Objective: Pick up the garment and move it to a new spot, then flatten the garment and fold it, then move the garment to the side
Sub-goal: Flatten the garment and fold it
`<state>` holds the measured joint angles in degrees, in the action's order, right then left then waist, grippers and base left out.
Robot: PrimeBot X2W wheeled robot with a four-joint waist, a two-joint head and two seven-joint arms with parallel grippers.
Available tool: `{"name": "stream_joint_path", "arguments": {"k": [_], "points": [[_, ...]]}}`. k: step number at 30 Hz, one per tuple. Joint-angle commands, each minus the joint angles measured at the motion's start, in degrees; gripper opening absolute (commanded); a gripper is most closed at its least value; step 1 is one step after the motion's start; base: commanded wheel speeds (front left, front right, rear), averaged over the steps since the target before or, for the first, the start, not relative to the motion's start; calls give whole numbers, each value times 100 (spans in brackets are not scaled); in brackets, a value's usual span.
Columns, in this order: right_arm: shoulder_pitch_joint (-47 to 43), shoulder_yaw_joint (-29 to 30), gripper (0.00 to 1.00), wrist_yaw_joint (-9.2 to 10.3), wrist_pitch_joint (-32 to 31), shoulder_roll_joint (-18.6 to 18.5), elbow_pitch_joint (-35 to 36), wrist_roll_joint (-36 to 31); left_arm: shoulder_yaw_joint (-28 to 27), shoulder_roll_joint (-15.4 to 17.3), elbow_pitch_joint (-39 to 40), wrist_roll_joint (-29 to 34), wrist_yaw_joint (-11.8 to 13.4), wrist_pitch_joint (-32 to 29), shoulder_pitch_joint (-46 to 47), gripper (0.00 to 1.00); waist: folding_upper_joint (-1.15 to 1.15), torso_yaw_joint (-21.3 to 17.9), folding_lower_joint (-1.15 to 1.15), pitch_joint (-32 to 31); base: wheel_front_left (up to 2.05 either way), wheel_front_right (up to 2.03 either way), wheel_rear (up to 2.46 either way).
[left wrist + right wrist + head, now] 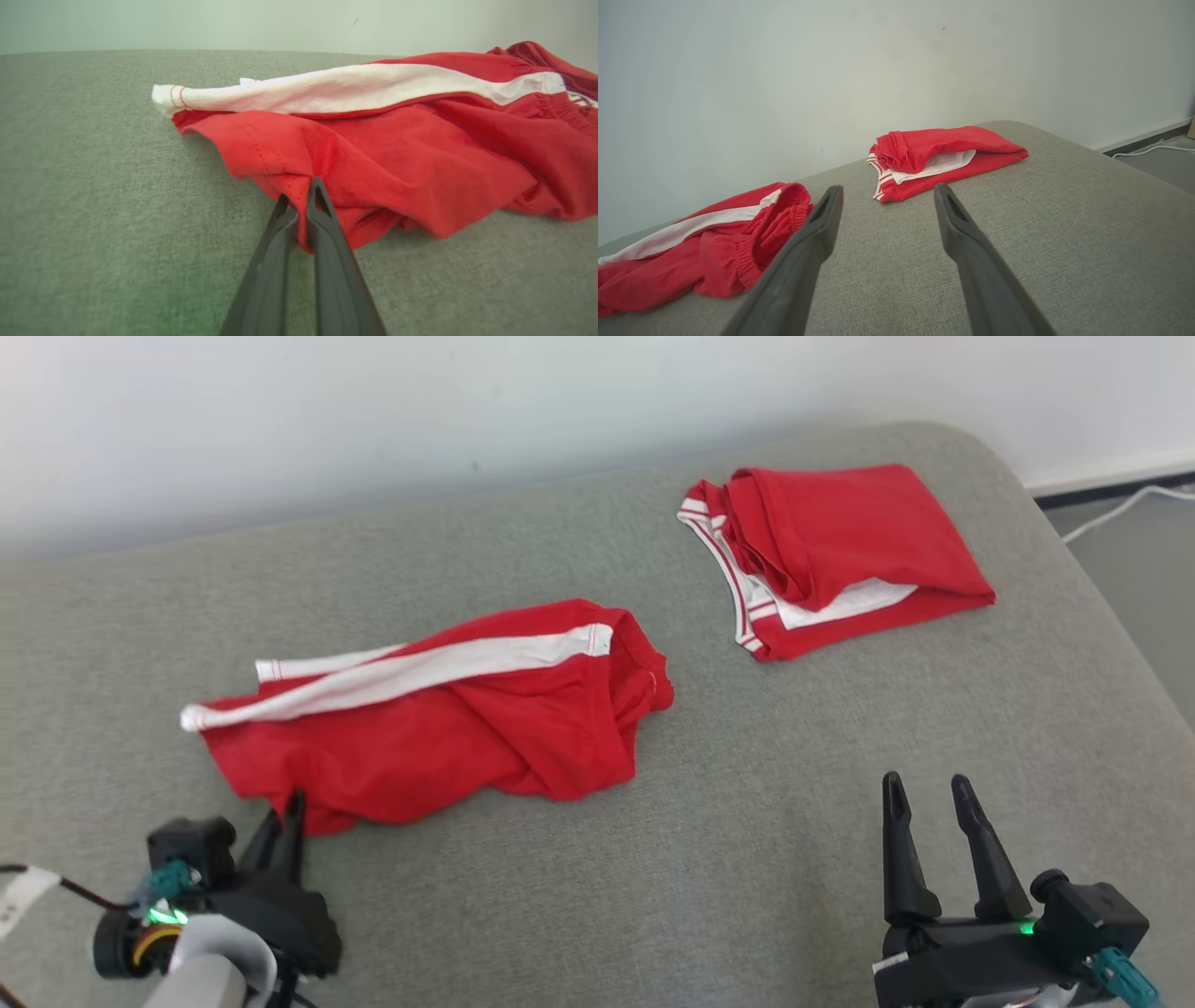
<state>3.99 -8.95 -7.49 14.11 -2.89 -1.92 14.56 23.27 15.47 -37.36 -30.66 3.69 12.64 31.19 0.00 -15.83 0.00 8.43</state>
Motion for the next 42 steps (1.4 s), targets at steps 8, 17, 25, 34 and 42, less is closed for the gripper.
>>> {"name": "stream_joint_path", "arguments": {"k": [8,17,25,34,42], "points": [[-264,115,100,0,-136,-2,92,-106,86,-83,634,-129,193,-34,-770,0,0,541,0,-438,0,0,0],[-457,169,100,0,-275,-1,215,-147,174,-61,1358,-225,402,-195,-1426,0,0,668,0,-538,0,0,0],[-591,173,100,0,-361,-1,253,-161,33,12,1552,-246,551,-25,-1666,100,0,610,0,-547,0,0,0],[-580,270,100,0,-360,-1,327,-162,-330,-82,2109,38,801,255,-1988,100,0,745,0,-554,0,0,0],[-603,298,100,0,-388,-1,361,-204,-941,-396,3152,630,993,261,-2549,100,0,953,0,-624,0,0,0]]}}
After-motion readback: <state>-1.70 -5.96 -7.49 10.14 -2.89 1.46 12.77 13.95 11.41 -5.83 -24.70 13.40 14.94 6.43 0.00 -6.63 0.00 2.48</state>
